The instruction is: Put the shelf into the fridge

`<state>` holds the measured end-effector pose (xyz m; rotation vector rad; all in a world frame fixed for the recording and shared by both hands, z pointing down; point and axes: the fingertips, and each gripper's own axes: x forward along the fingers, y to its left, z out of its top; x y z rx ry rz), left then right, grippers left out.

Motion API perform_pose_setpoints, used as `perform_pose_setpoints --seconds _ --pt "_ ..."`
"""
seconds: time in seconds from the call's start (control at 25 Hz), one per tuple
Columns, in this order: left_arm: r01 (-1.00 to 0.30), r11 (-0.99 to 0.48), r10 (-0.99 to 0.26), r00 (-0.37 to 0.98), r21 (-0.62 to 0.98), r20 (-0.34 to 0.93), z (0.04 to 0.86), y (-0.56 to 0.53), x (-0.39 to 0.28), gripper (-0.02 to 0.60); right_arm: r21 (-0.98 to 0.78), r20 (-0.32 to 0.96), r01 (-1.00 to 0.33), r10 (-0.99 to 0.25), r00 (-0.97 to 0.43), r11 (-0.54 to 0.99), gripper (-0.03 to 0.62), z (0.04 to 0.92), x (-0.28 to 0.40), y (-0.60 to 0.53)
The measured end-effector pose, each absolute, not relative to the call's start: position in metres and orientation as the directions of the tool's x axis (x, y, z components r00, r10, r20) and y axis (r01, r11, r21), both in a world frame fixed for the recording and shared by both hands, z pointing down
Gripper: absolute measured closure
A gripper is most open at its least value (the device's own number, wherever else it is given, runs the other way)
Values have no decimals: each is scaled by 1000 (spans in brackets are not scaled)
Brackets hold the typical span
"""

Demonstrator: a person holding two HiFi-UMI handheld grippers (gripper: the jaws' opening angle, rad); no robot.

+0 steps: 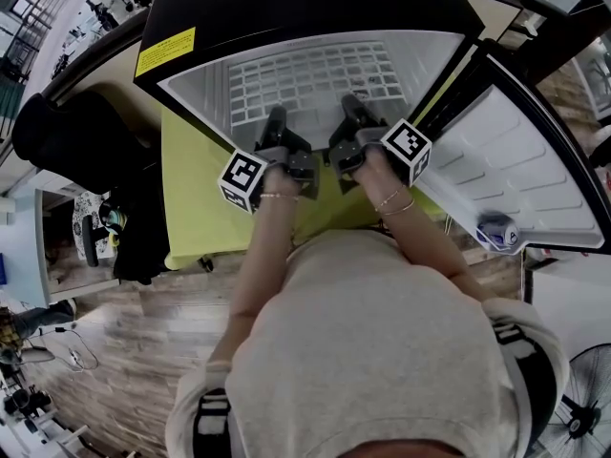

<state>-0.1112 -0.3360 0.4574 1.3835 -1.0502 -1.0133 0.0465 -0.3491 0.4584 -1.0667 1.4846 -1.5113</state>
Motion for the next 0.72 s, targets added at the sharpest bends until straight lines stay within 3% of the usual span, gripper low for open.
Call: perform_pose_setpoints --seconds 0.72 --pt "-105 -16 -973 231 994 9 457 -327 -113 529 -999 34 -28 -930 -365 -25 553 458 46 -341"
